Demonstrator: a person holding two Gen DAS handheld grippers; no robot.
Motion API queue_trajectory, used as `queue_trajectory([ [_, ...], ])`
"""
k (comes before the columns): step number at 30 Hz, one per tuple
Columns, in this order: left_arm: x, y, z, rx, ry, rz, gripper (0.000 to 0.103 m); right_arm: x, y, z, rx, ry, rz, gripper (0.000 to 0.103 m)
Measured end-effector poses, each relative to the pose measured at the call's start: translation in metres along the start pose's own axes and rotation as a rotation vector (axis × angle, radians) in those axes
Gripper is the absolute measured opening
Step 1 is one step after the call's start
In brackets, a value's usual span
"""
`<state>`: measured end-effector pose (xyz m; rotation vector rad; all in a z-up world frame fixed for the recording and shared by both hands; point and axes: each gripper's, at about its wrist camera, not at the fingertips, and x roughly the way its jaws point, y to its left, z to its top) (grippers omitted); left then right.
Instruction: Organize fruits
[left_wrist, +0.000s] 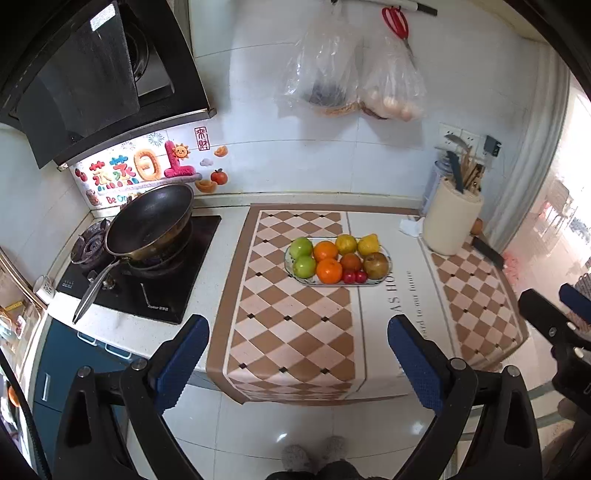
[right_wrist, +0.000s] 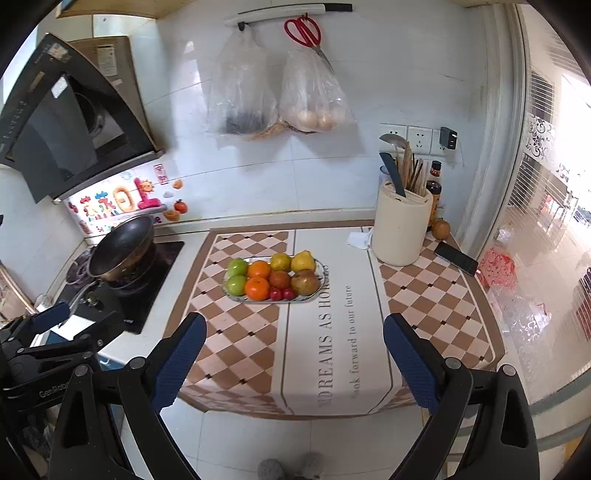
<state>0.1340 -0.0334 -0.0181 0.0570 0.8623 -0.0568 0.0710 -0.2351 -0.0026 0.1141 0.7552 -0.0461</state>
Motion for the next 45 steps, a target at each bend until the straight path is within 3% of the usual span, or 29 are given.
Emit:
queue_trajectory([
  [9, 0.048, 0.0, 0.022, 0.005, 0.027, 0.041, 0.099, 0.066, -0.004, 0.019, -0.002, 0.048, -0.034, 0.099],
  [21, 0.104, -0.002, 0.03, 0.009, 0.114, 0.058, 0.099, 0.136, -0.008, 0.019, 0.001, 0.135, -0.056, 0.099],
  [45, 0.11, -0.006, 0.037, 0.011, 0.1, 0.048, 0.103, 0.146, -0.009, 0.022, -0.005, 0.14, -0.065, 0.101],
])
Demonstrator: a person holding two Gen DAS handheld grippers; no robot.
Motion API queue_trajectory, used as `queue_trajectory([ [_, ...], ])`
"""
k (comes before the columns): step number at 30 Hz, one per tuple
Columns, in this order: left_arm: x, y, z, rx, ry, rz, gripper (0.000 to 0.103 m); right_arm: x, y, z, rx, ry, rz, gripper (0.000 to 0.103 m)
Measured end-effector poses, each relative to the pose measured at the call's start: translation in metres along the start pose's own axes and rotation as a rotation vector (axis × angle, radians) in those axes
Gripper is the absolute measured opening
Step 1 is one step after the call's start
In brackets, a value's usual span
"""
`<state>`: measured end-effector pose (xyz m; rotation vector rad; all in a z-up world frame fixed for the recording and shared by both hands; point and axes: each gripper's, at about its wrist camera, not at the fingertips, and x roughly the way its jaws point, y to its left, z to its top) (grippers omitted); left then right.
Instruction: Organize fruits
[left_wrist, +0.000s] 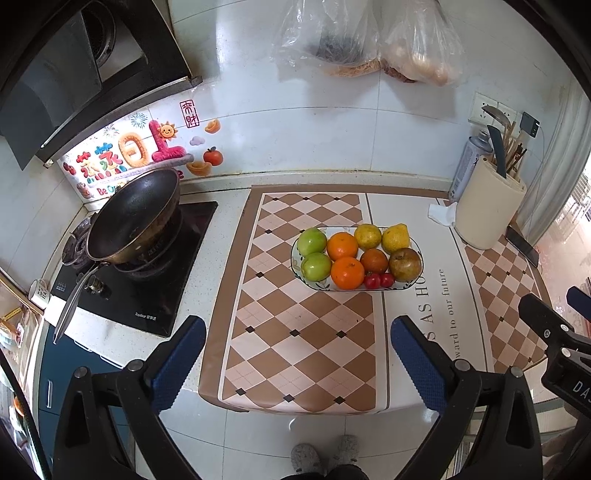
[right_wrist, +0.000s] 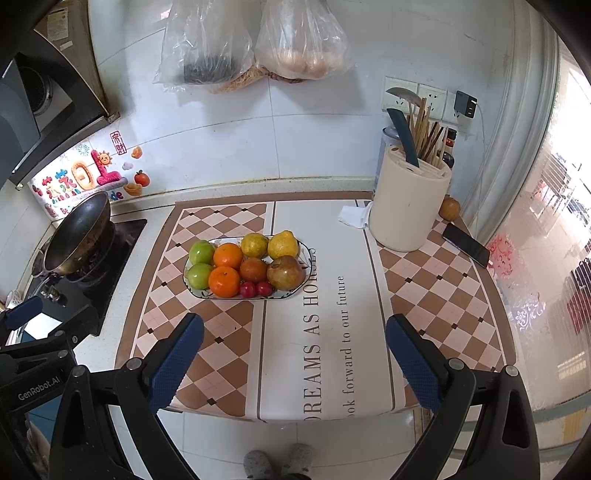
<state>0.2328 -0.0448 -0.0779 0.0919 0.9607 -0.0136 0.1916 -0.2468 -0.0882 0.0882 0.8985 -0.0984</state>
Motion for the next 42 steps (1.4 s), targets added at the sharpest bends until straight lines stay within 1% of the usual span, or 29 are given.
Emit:
queue_trajectory([
  [42, -0.012, 0.002, -0.002, 0.002, -0.017, -0.016, 0.103, -0.012, 0.001, -0.007, 0.009, 0.004, 0.021, 0.101],
])
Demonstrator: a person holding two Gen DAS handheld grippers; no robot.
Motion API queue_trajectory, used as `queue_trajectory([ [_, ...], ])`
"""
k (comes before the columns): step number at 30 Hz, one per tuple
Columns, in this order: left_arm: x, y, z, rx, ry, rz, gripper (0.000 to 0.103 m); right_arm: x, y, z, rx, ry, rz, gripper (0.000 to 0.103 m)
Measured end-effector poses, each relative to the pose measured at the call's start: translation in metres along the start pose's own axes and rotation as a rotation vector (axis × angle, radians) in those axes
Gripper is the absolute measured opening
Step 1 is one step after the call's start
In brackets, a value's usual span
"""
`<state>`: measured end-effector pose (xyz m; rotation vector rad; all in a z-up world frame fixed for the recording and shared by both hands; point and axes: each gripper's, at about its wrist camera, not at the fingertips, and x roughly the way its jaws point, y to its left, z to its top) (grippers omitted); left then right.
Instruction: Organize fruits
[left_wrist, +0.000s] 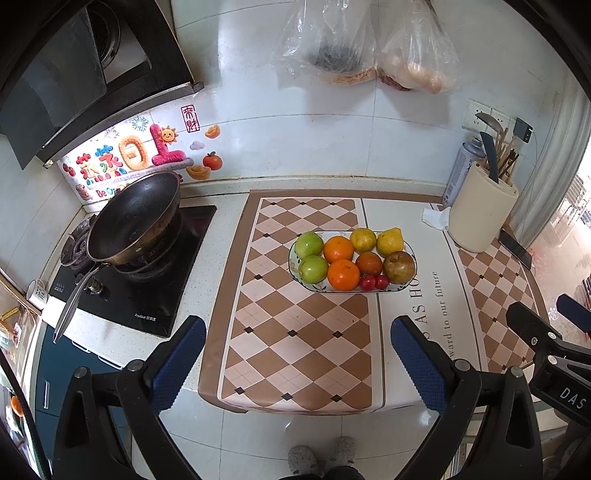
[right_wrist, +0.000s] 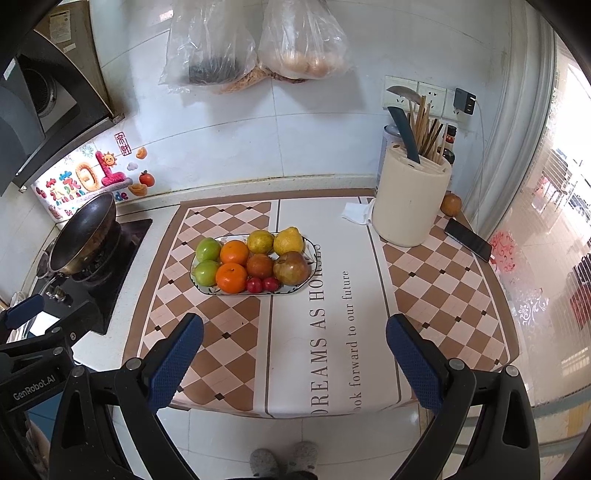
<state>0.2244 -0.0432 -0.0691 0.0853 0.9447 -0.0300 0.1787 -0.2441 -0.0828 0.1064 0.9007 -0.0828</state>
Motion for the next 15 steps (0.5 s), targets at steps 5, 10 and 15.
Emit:
queue_trajectory([
  [5, -0.0012, 0.0, -0.0002, 0.001, -0.003, 0.001, 0.103, -0.0028, 0.0016, -0.0012, -0.003, -0.001, -0.002, 0.101],
  [10, -0.0051, -0.0002, -0.0006, 0.002, -0.005, 0.002, 0.103, -0.0033, 0.0018, -0.0019, -0.001, 0.0, 0.0, 0.101],
  [15, -0.0056, -0.0007, -0.0005, 0.004, -0.008, 0.001, 0.103, -0.0034, 0.0015, -0.002, 0.001, 0.0, 0.002, 0.101],
])
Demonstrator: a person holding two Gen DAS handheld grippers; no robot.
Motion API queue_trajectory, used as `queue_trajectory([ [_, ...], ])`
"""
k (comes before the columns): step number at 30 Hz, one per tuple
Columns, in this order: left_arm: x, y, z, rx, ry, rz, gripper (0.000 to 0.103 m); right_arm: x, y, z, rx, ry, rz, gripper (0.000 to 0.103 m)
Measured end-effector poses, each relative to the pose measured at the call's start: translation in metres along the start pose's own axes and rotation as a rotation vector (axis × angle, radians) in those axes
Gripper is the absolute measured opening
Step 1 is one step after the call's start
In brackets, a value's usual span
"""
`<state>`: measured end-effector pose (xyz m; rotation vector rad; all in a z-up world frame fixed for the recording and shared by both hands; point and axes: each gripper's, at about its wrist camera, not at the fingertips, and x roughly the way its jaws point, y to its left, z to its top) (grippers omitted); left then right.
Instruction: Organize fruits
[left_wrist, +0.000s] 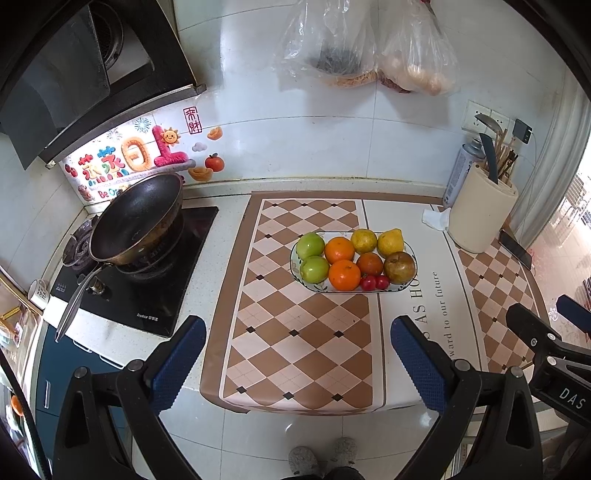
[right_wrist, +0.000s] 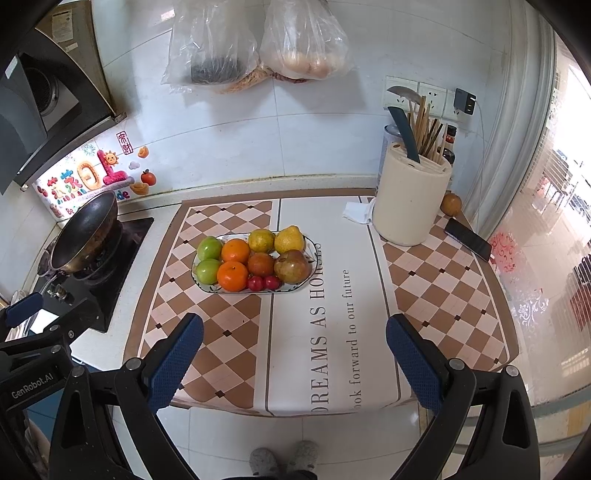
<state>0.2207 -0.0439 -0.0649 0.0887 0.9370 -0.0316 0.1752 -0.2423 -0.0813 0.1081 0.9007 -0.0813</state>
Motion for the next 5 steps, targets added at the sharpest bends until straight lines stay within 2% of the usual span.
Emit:
queue_trajectory([
  [5, -0.0031, -0.0001, -0.0001, -0.002, -0.004, 0.001, 0.103, -0.0024, 0.0009, -0.0012, -0.005, -0.001, -0.003, 0.101],
])
